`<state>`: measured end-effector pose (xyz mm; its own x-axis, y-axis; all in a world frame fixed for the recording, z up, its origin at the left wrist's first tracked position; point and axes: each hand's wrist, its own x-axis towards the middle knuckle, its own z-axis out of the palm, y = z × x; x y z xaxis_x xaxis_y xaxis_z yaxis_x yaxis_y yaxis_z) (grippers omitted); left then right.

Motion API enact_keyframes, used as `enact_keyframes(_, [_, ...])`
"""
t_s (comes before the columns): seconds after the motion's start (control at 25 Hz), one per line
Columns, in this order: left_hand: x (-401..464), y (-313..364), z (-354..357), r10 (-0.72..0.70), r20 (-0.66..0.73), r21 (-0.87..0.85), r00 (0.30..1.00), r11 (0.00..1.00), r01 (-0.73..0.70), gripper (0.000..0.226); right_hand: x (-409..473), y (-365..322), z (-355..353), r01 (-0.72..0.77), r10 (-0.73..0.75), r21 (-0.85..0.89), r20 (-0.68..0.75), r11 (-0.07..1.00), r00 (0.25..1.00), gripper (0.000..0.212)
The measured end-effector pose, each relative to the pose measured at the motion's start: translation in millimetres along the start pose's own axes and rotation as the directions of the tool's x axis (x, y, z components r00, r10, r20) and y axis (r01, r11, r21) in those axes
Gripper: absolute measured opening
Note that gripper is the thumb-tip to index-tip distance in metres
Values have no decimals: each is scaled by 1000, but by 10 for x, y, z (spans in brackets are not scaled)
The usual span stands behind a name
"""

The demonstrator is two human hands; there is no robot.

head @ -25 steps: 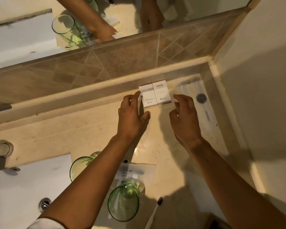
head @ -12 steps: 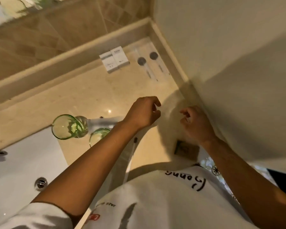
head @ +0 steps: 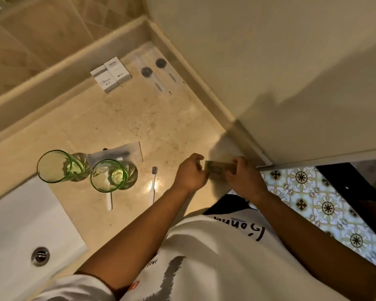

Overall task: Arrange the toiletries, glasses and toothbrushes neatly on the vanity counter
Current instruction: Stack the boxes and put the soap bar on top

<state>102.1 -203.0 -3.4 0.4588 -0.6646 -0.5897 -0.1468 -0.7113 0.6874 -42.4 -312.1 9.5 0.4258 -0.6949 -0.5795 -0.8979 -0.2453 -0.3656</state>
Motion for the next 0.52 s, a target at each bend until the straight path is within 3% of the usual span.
enact_keyframes(0.2, [-37, -16, -68, -48, -41, -46, 998, 998, 46, 40, 65, -72, 82, 30, -28, 149, -13, 988, 1000, 52])
enact_keyframes(0.32, [-31, -10, -344, -72, -137, -81, 988, 995, 61, 51, 206, -353, 67, 93, -97, 245, 7, 965, 995, 62])
enact_keyframes(0.52, [164, 102, -998, -105, -357, -114, 928, 991, 68, 61, 602, -1202, 16, 307, -295, 227, -85, 924, 952, 65])
